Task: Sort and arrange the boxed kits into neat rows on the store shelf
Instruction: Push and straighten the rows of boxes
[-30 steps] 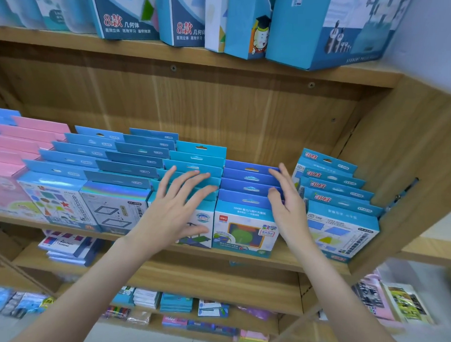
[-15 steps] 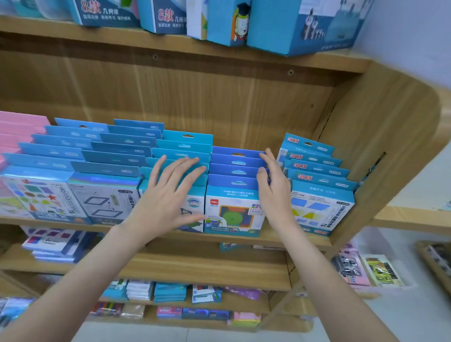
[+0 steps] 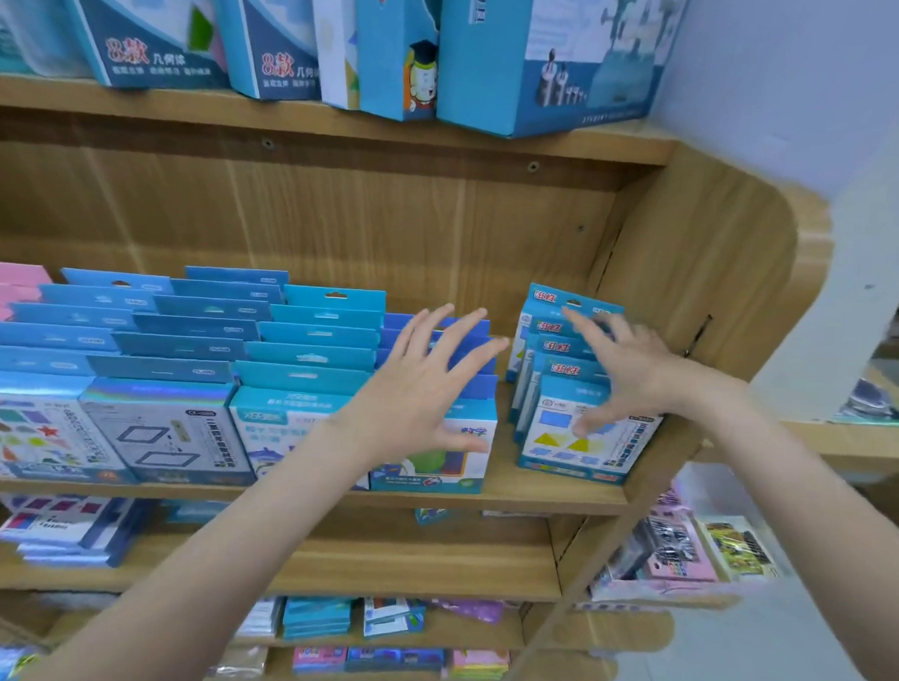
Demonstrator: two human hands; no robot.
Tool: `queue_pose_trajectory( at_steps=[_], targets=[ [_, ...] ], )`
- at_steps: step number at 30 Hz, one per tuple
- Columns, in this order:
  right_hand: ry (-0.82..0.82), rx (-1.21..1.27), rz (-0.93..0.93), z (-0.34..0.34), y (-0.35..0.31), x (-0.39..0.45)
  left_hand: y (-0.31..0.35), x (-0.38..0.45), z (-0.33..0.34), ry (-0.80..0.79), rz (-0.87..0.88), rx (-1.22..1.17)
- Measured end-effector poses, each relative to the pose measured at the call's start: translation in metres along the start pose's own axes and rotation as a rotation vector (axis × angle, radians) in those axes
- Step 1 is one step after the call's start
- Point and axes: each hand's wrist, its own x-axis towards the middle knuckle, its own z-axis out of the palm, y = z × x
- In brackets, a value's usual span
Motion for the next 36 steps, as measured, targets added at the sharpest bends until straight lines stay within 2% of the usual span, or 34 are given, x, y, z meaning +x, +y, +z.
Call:
queue_pose_trajectory(
  at_steps=[3, 6, 9, 13, 19, 26, 29, 32, 34, 36],
  targets=[
    [-0.02, -0.177, -0.005, -0.002, -0.001, 0.014, 0.001, 0.007, 0.001, -0.124, -0.041, 0.016],
    [-0.076, -0.26, -0.015, -0.004, -0.002, 0.016, 0.001, 0.002, 0.001, -0.156, -0.052, 0.018],
    [-0.104, -0.218, -0.041, -0.004, -0.004, 0.018, 0.001, 0.0, 0.006, -0.121, -0.036, 0.075],
    [-0.058, -0.159, -0.12, -0.001, -0.009, 0.021, 0.002, 0.001, 0.006, -0.068, -0.03, 0.075],
    [-0.051, -0.106, -0.259, 0.0, -0.022, 0.016, 0.003, 0.0, 0.006, -0.083, -0.057, 0.082],
    [-0.048, -0.095, -0.215, 0.002, -0.026, 0.006, 0.001, 0.002, 0.007, -0.103, -0.041, 0.112],
    [0.056, 0.08, -0.129, 0.008, -0.021, -0.01, 0.002, 0.004, 0.001, -0.14, -0.066, 0.092],
    [0.145, 0.412, -0.031, 0.022, -0.013, -0.031, 0.006, 0.012, -0.007, -0.177, -0.083, 0.023],
    [0.142, 0.559, 0.003, 0.031, -0.01, -0.04, 0.009, 0.021, -0.011, -0.191, -0.063, 0.011],
    [0.109, 0.614, 0.013, 0.038, -0.011, -0.041, 0.008, 0.032, -0.009, -0.269, -0.044, -0.005]
  ],
)
